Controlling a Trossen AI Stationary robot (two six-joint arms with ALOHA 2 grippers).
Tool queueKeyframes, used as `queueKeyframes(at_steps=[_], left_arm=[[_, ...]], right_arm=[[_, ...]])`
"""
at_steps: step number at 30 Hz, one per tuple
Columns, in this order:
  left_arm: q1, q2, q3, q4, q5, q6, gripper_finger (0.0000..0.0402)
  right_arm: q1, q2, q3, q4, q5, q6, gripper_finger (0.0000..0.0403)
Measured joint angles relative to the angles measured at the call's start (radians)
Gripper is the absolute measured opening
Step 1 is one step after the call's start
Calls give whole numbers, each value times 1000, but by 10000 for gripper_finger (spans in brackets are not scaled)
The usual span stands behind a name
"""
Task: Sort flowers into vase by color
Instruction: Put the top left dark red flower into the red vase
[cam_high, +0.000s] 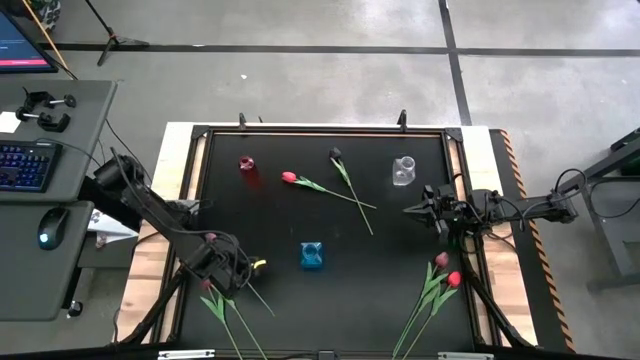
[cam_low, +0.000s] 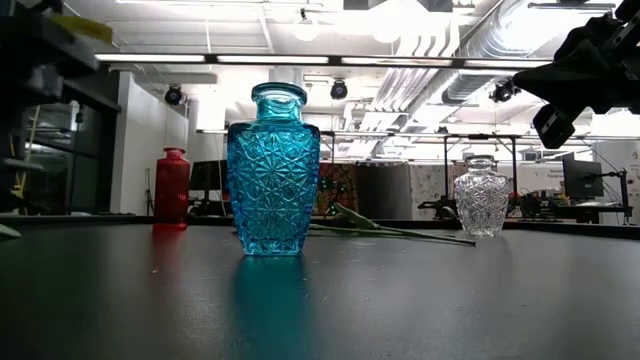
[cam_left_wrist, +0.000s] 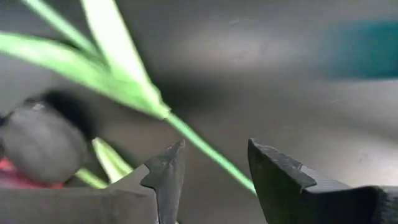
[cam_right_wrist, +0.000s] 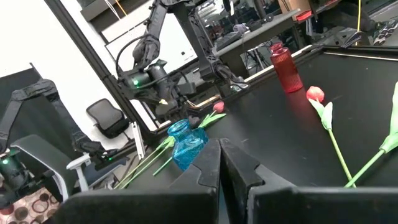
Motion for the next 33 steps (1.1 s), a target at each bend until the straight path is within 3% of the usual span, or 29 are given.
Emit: queueKeyframes(at_steps=[10, 19, 33], left_arm=[[4, 38, 0, -154, 84, -21, 160], [55, 50, 0, -66, 45, -20, 160], [41, 162, 4, 3, 131, -45, 160]], right_arm=[[0, 0, 0, 0, 0, 0, 0], [0, 0, 0, 0, 0, 0, 0], [0, 0, 0, 0, 0, 0, 0]])
